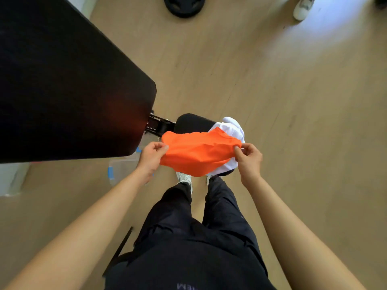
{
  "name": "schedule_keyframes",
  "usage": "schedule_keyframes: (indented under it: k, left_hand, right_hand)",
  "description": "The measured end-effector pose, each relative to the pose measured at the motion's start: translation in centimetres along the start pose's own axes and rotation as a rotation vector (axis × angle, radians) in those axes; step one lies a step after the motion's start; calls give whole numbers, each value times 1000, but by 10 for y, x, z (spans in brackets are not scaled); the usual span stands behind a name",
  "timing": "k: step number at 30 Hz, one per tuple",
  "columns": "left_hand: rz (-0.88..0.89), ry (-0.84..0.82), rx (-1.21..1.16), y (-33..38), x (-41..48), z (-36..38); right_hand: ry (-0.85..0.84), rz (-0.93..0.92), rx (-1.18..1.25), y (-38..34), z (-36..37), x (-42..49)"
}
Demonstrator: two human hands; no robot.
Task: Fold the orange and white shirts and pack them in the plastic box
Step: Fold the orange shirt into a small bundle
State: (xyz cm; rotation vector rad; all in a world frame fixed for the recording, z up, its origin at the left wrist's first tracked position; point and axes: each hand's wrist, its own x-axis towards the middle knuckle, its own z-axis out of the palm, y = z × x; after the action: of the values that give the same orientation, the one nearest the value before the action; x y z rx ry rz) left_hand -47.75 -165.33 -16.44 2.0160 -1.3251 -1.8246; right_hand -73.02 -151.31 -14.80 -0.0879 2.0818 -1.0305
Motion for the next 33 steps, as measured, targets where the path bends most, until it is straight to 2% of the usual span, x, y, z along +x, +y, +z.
schedule_keyframes:
  k: [5, 8, 12, 15, 19, 22, 24, 29, 33]
  left_hand:
    - [184, -40, 301, -16, -66, -48]
    - [216, 61, 164, -16, -104, -74]
    - [189, 221, -213, -13, -156, -97]
    - [141, 286, -407, -10, -192, -103]
    - [127, 353, -580, -5, -234, -109]
    - [139, 371, -708, -2, -265, -125]
    - [168, 387, -784, -4, -286, -141]
    - [273, 417, -968, -24, -327, -184]
    - [292, 603, -1083, -64, -340, -234]
  right_hand:
    - [2, -124, -33, -12, -6, -51]
    - [-37, -144, -45, -20, -7, -75]
    - [-166, -127, 9, -33, 5, -100]
    - [-335, -254, -81, -42, 30, -131]
    - [-711, -486, -193, -37, 68, -193]
    - [-970, -550, -211, -22, 90, -233]
    - [-1054, -595, -231, -17, 104, -257]
    - [-969, -695, -394, -21, 146, -294]
    - [-945, -773, -476, -43, 185, -309]
